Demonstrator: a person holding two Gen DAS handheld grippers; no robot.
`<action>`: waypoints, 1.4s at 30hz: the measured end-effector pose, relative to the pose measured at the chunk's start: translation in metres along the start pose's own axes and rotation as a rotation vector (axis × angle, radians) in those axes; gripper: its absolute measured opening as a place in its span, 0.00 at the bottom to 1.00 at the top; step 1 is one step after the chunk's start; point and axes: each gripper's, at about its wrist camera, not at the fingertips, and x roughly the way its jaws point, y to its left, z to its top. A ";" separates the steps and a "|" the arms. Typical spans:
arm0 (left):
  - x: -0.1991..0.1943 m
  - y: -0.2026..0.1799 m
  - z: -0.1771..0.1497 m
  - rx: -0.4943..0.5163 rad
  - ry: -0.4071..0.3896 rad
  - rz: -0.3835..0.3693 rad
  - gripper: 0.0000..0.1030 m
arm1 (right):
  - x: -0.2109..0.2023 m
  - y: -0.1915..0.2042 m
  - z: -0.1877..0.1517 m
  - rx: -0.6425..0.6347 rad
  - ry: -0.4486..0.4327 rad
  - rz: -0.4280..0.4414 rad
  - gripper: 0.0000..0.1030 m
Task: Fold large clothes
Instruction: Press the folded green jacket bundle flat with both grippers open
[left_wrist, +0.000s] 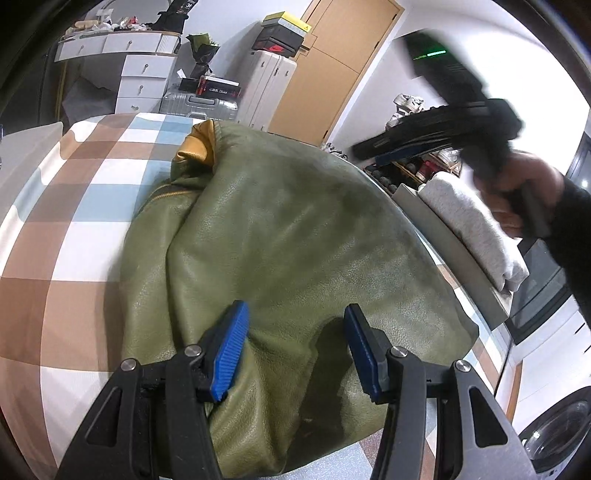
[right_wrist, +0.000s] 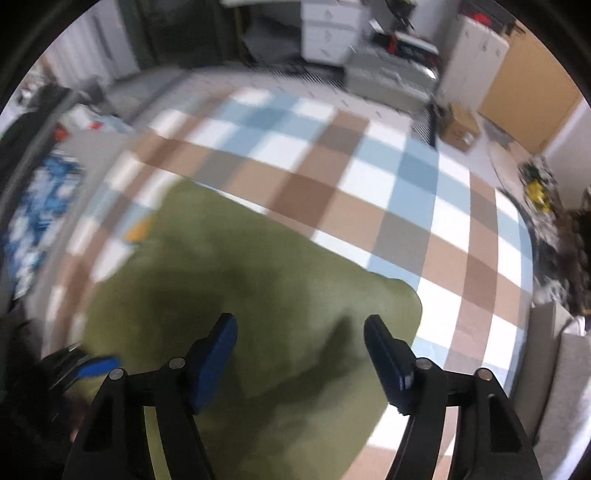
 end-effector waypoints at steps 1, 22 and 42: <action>0.000 0.000 0.000 -0.002 -0.001 -0.003 0.46 | -0.023 0.005 -0.010 -0.026 -0.064 0.010 0.72; 0.000 -0.005 -0.004 0.008 0.002 0.005 0.46 | 0.020 0.021 -0.146 0.197 -0.030 0.075 1.00; 0.001 -0.010 -0.005 0.014 0.003 0.015 0.46 | 0.011 0.087 -0.145 -0.057 -0.132 -0.021 0.45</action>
